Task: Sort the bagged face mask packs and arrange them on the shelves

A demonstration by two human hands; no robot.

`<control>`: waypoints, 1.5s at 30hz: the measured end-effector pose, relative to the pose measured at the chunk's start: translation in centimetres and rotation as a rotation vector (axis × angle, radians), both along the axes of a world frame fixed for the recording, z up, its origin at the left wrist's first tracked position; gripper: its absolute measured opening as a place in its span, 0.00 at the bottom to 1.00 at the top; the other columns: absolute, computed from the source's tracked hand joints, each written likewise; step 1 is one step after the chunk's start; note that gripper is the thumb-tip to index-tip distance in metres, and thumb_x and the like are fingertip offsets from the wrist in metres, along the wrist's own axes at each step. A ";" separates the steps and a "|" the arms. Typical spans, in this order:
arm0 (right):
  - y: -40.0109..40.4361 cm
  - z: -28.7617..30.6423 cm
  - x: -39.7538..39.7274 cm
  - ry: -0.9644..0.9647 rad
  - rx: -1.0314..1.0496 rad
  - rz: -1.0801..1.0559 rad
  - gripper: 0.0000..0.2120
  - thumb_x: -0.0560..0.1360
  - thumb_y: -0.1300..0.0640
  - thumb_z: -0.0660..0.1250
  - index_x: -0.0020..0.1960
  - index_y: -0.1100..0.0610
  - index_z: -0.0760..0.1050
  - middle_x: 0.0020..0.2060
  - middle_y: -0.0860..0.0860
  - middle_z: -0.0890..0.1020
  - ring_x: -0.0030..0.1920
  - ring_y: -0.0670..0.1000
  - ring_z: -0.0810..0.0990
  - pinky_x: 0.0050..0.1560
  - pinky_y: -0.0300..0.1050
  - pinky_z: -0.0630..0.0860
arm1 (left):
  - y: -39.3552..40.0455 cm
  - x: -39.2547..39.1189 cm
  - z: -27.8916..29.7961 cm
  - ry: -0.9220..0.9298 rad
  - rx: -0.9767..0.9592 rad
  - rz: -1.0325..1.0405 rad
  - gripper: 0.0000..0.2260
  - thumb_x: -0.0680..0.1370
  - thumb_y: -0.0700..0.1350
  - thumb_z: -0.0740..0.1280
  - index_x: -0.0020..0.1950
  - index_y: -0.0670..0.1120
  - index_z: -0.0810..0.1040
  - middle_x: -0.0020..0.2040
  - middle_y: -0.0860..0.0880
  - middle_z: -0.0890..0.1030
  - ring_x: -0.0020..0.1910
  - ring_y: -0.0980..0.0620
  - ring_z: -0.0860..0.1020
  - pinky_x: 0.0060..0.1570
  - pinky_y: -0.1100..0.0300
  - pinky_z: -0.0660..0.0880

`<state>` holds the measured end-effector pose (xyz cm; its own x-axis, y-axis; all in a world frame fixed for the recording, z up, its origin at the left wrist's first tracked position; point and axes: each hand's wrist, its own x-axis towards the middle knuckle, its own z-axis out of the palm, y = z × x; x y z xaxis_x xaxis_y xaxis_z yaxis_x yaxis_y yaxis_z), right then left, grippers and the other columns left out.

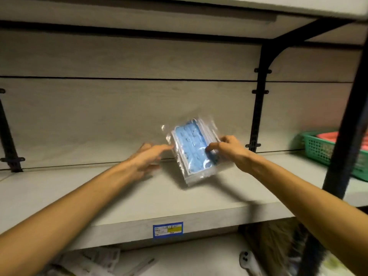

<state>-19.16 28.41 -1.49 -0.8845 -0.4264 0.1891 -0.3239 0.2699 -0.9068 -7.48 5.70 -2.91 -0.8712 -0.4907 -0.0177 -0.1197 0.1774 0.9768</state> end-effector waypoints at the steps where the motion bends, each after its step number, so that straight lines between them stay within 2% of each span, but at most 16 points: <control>1: 1.0 -0.4 -0.6 -0.077 -0.008 -0.021 0.08 0.72 0.58 0.75 0.43 0.62 0.79 0.32 0.53 0.82 0.26 0.48 0.78 0.26 0.38 0.74 | 1.2 -0.4 -0.7 -0.093 0.099 -0.132 0.20 0.72 0.54 0.76 0.60 0.48 0.79 0.58 0.48 0.80 0.55 0.49 0.79 0.55 0.52 0.79; 3: 3.0 -1.1 -1.3 -0.226 -0.017 -0.027 0.06 0.72 0.59 0.74 0.40 0.61 0.80 0.31 0.53 0.82 0.25 0.49 0.77 0.25 0.38 0.72 | 3.5 -1.4 -1.7 -0.180 0.195 -0.324 0.11 0.77 0.47 0.73 0.57 0.45 0.81 0.56 0.43 0.83 0.50 0.48 0.82 0.49 0.53 0.81; 5: 4.7 -1.9 -1.6 -0.329 -0.015 -0.047 0.06 0.72 0.60 0.73 0.38 0.60 0.80 0.26 0.51 0.79 0.21 0.47 0.73 0.22 0.35 0.67 | 5.4 -2.5 -2.1 -0.200 0.228 -0.408 0.12 0.77 0.41 0.72 0.59 0.41 0.81 0.55 0.41 0.86 0.50 0.47 0.85 0.46 0.53 0.83; 8: 7.0 -2.9 -1.6 -0.409 0.006 -0.049 0.05 0.74 0.61 0.72 0.44 0.64 0.80 0.26 0.50 0.81 0.20 0.46 0.77 0.19 0.34 0.69 | 7.9 -3.5 -2.5 -0.216 0.105 -0.409 0.11 0.74 0.34 0.75 0.55 0.40 0.81 0.47 0.42 0.87 0.46 0.45 0.87 0.40 0.55 0.85; 10: 8.2 -3.4 -1.8 -0.375 0.116 -0.073 0.10 0.74 0.59 0.73 0.50 0.66 0.79 0.30 0.52 0.85 0.24 0.47 0.81 0.22 0.35 0.72 | 9.3 -4.3 -2.9 -0.246 -0.011 -0.398 0.12 0.73 0.33 0.76 0.53 0.41 0.80 0.45 0.42 0.87 0.42 0.46 0.87 0.37 0.56 0.84; 13: 9.3 -3.5 -2.1 -0.210 0.439 -0.236 0.14 0.71 0.51 0.76 0.45 0.61 0.79 0.28 0.50 0.83 0.25 0.47 0.79 0.21 0.34 0.68 | 11.4 -5.4 -3.4 -0.250 -0.163 -0.398 0.11 0.73 0.34 0.76 0.52 0.41 0.78 0.48 0.41 0.85 0.36 0.50 0.86 0.34 0.59 0.83; 16: 10.3 -3.9 -2.4 -0.040 0.625 -0.364 0.15 0.70 0.47 0.75 0.41 0.57 0.75 0.36 0.51 0.78 0.35 0.48 0.77 0.26 0.37 0.69 | 13.5 -6.1 -3.7 -0.238 -0.229 -0.409 0.14 0.73 0.35 0.77 0.53 0.41 0.76 0.46 0.41 0.83 0.33 0.51 0.84 0.30 0.60 0.81; 20: 11.5 -3.9 -2.9 -0.012 0.612 -0.340 0.14 0.72 0.48 0.72 0.45 0.57 0.72 0.39 0.49 0.75 0.38 0.46 0.73 0.30 0.41 0.67 | 15.1 -6.8 -3.7 -0.230 -0.218 -0.427 0.15 0.74 0.37 0.76 0.55 0.40 0.74 0.43 0.40 0.83 0.34 0.50 0.84 0.32 0.59 0.82; 23: 12.3 -3.6 -3.2 0.042 0.635 -0.338 0.12 0.75 0.50 0.70 0.44 0.58 0.72 0.43 0.53 0.76 0.37 0.47 0.72 0.31 0.41 0.67 | 16.1 -6.9 -3.6 -0.224 -0.177 -0.427 0.14 0.75 0.37 0.75 0.55 0.41 0.73 0.42 0.41 0.84 0.36 0.48 0.85 0.34 0.57 0.83; 27: 13.4 -3.7 -3.5 0.072 0.700 -0.348 0.11 0.76 0.51 0.67 0.51 0.57 0.70 0.49 0.54 0.75 0.47 0.54 0.75 0.39 0.43 0.69 | 17.4 -7.1 -3.9 -0.196 -0.226 -0.435 0.16 0.74 0.38 0.75 0.59 0.40 0.74 0.45 0.41 0.84 0.36 0.49 0.84 0.40 0.52 0.85; 30: 13.8 -4.3 -3.5 0.189 0.817 -0.359 0.10 0.77 0.49 0.64 0.50 0.56 0.71 0.48 0.55 0.76 0.50 0.57 0.76 0.41 0.45 0.69 | 17.5 -6.8 -4.3 -0.144 -0.563 -0.395 0.25 0.73 0.49 0.75 0.67 0.49 0.71 0.60 0.46 0.80 0.53 0.47 0.81 0.55 0.50 0.81; 32: 13.8 -5.1 -3.6 0.328 0.829 -0.323 0.17 0.80 0.46 0.62 0.62 0.57 0.73 0.58 0.58 0.77 0.58 0.61 0.76 0.51 0.48 0.74 | 17.8 -6.3 -4.7 -0.076 -0.754 -0.363 0.29 0.75 0.56 0.72 0.73 0.51 0.70 0.71 0.49 0.74 0.65 0.47 0.75 0.63 0.55 0.73; 34: 13.9 -6.0 -3.4 0.366 0.830 -0.244 0.24 0.81 0.44 0.60 0.73 0.54 0.69 0.68 0.57 0.74 0.64 0.59 0.74 0.61 0.52 0.73 | 18.2 -6.0 -5.3 -0.010 -0.864 -0.367 0.27 0.78 0.61 0.67 0.74 0.51 0.71 0.75 0.51 0.70 0.69 0.49 0.72 0.64 0.55 0.70; 39: 14.2 -7.4 -3.6 0.344 0.833 -0.163 0.18 0.81 0.44 0.58 0.67 0.49 0.75 0.63 0.53 0.79 0.51 0.52 0.75 0.47 0.45 0.70 | 18.4 -5.9 -6.4 -0.014 -0.984 -0.393 0.26 0.77 0.64 0.64 0.72 0.54 0.74 0.71 0.51 0.76 0.64 0.49 0.76 0.60 0.52 0.76; 42: 14.2 -6.7 -3.7 0.306 0.837 -0.142 0.18 0.81 0.44 0.60 0.67 0.48 0.76 0.64 0.52 0.79 0.52 0.50 0.74 0.49 0.44 0.70 | 18.1 -6.3 -6.7 -0.033 -0.978 -0.400 0.25 0.76 0.65 0.64 0.70 0.56 0.76 0.70 0.51 0.76 0.65 0.48 0.75 0.61 0.51 0.76; 45: 13.6 -5.4 -4.0 0.250 0.866 -0.135 0.16 0.79 0.49 0.64 0.65 0.51 0.78 0.63 0.54 0.80 0.55 0.54 0.76 0.55 0.46 0.74 | 17.7 -6.2 -6.3 -0.010 -0.783 -0.427 0.21 0.77 0.63 0.65 0.65 0.54 0.80 0.67 0.52 0.79 0.61 0.51 0.78 0.61 0.50 0.77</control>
